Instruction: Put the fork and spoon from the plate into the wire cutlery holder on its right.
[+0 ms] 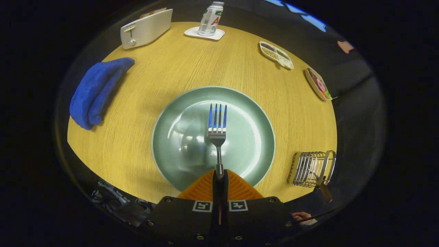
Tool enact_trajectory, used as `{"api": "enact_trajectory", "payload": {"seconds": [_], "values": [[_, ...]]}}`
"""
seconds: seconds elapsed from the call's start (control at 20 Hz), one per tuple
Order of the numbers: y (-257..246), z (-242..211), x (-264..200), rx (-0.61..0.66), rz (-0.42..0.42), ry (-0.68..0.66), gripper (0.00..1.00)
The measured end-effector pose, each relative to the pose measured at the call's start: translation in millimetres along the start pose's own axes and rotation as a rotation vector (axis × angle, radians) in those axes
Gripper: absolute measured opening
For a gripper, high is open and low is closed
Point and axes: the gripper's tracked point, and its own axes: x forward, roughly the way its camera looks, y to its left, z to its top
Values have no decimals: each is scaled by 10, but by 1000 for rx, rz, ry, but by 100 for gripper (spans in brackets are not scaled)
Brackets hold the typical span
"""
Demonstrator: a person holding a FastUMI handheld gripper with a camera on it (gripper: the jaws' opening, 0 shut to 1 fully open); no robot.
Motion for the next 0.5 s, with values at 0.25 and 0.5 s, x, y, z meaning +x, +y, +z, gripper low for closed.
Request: {"api": "enact_trajectory", "payload": {"seconds": [0.25,0.5], "values": [[-230,172,-220,49,-40,-44,3],[-575,261,-482,149,-95,-74,3]]}}
